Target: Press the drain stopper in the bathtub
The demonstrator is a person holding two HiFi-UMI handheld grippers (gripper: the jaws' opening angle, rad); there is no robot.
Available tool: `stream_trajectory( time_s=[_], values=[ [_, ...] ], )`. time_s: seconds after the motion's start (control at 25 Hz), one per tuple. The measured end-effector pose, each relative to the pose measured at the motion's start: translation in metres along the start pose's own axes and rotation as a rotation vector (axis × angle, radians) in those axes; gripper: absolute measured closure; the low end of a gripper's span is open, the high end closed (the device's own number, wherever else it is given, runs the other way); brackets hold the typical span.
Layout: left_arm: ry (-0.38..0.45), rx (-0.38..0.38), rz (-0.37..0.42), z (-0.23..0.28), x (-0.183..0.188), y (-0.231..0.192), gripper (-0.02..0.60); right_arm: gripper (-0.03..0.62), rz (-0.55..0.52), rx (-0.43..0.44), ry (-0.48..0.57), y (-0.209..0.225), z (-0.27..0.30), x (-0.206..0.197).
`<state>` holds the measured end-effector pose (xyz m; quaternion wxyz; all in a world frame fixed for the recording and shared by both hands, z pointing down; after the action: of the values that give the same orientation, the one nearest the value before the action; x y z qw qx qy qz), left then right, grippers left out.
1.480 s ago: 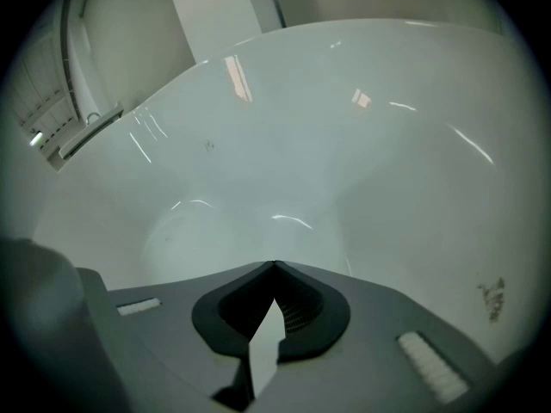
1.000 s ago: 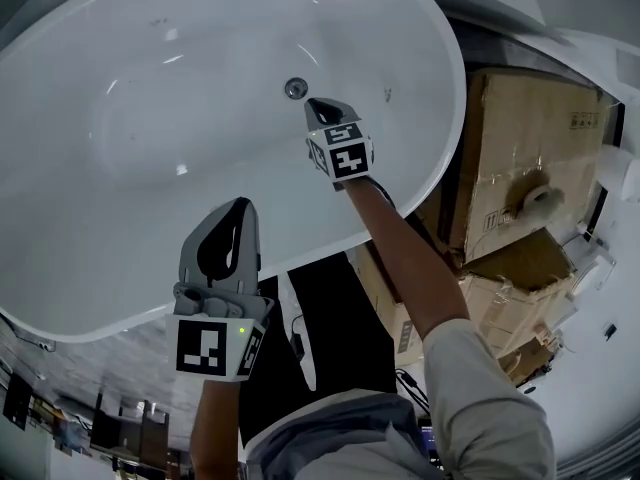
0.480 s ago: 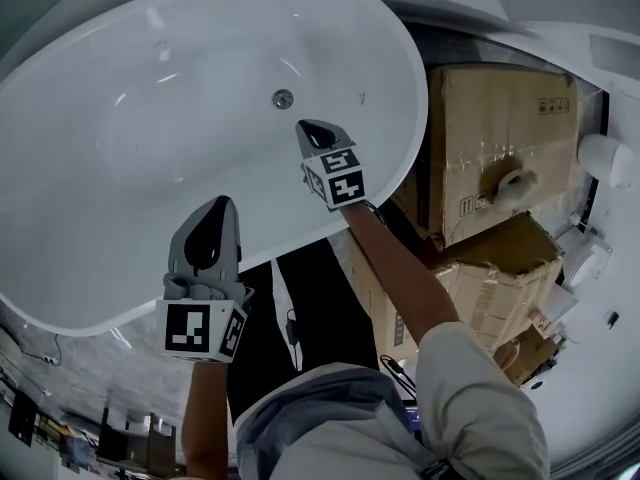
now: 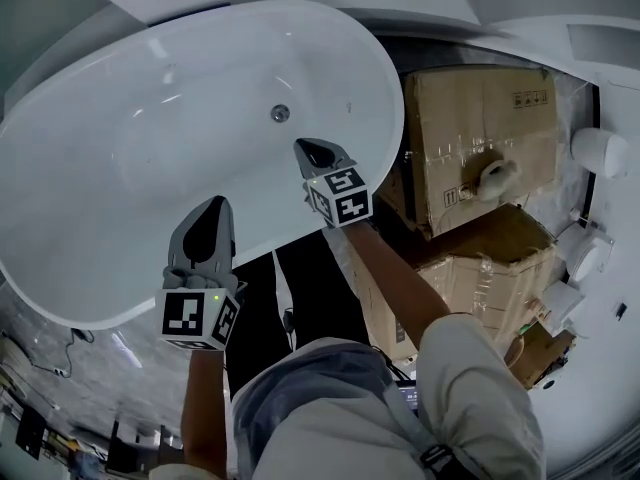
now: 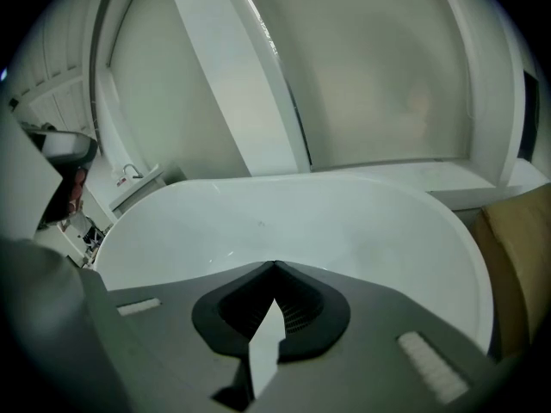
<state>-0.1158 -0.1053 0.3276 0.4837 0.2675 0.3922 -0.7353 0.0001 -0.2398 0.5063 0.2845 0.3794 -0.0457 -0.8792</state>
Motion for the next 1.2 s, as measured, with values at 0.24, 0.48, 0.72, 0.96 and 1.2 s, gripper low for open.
stream_trajectory(
  time_s=[0.24,0.48,0.72,0.96,1.2],
  values=[
    [0.036,-0.001,0.031,-0.031,0.021,0.011,0.581,0.594,0.007,0.020,0.041,-0.024,-0.047,0.025],
    [0.048,-0.021,0.054,-0.067,0.038,0.019,0.581,0.594,-0.008,0.051,0.104,-0.056,-0.104,0.055],
    [0.054,-0.071,0.077,-0.094,0.051,0.032,0.581,0.594,-0.008,0.051,0.171,-0.084,-0.150,0.078],
    [0.062,-0.113,0.093,-0.119,0.063,0.049,0.581,0.594,-0.005,0.035,0.222,-0.111,-0.198,0.095],
    [0.090,-0.147,0.105,-0.147,0.083,0.064,0.581,0.594,-0.027,0.020,0.269,-0.132,-0.247,0.115]
  ],
)
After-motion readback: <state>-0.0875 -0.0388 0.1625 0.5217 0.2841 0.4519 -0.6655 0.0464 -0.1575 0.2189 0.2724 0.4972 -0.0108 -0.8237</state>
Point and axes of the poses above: the fingertips, and each gripper's own axes: z forward along the fingers, y to its right, x out of its top, the point moved 4 cm from there along -z, backward along the fingers
